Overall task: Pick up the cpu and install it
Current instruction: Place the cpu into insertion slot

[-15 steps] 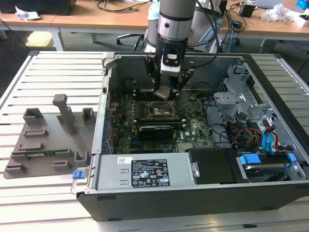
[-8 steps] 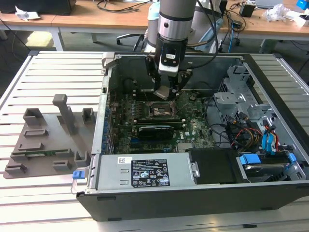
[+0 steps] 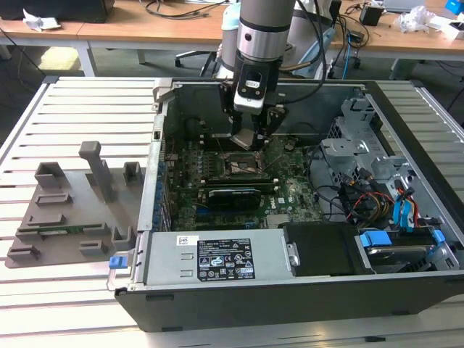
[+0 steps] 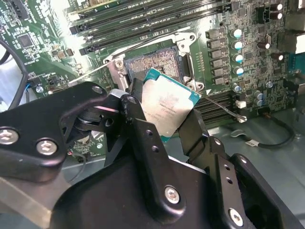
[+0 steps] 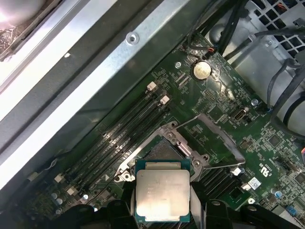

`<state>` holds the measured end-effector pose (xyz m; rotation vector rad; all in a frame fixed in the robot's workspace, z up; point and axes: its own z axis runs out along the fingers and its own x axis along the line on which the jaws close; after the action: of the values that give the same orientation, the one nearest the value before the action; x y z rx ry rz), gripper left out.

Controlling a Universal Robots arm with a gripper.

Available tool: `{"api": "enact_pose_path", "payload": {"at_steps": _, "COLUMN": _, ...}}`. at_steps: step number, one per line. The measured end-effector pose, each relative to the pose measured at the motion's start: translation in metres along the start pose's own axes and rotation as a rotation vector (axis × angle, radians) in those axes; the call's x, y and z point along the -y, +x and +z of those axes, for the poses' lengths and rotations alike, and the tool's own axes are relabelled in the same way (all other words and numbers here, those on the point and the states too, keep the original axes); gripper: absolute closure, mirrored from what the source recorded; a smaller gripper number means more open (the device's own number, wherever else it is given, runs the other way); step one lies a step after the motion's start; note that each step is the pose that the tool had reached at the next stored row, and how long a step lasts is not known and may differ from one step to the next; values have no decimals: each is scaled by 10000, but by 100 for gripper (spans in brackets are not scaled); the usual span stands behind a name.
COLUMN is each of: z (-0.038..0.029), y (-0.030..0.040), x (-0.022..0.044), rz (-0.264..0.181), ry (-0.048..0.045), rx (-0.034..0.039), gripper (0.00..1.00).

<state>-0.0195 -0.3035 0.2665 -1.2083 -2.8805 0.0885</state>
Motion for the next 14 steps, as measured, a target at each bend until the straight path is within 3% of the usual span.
{"api": "enact_pose_path", "payload": {"at_steps": 14, "z": 2, "y": 0, "x": 0, "rz": 1428, "ry": 46, "rx": -46, "gripper": 45}}
